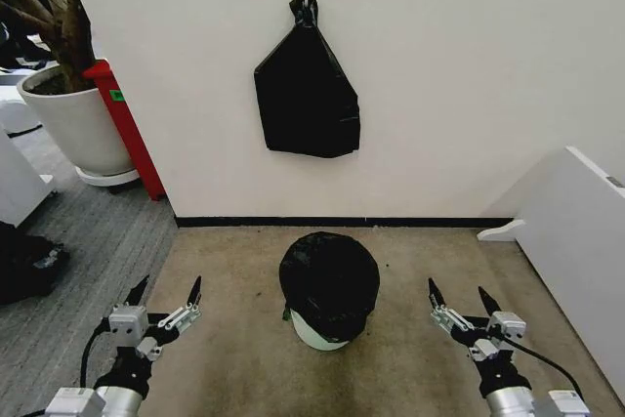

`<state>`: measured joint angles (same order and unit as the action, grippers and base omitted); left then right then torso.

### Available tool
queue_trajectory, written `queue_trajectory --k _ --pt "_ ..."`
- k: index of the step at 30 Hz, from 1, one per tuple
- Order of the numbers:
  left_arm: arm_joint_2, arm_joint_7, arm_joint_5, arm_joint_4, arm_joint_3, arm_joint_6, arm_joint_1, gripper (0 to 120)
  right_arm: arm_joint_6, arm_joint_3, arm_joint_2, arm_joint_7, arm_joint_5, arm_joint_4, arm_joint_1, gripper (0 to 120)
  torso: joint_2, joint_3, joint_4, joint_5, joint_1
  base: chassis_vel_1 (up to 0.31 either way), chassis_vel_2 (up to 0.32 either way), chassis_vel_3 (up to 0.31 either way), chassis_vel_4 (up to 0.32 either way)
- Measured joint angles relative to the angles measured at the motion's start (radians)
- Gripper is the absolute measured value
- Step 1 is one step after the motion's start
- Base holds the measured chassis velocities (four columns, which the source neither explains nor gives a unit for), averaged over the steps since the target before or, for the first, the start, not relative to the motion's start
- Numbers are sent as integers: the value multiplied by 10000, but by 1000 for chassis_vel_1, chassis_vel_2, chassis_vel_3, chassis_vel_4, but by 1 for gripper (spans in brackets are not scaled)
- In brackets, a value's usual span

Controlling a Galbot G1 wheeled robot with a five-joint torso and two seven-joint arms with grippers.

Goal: Place the garbage bag over the trash bin.

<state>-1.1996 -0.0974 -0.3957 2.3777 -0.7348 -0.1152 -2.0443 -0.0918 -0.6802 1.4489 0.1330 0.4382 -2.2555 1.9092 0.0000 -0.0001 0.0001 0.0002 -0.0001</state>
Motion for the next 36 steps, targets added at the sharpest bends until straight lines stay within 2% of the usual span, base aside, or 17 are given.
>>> queue_trajectory --k 36 --pt "3 22 15 -26 26 -34 5 100 7 19 -15 -16 27 -6 -17 100 0 1 -2 -2 1 0 0 0 0"
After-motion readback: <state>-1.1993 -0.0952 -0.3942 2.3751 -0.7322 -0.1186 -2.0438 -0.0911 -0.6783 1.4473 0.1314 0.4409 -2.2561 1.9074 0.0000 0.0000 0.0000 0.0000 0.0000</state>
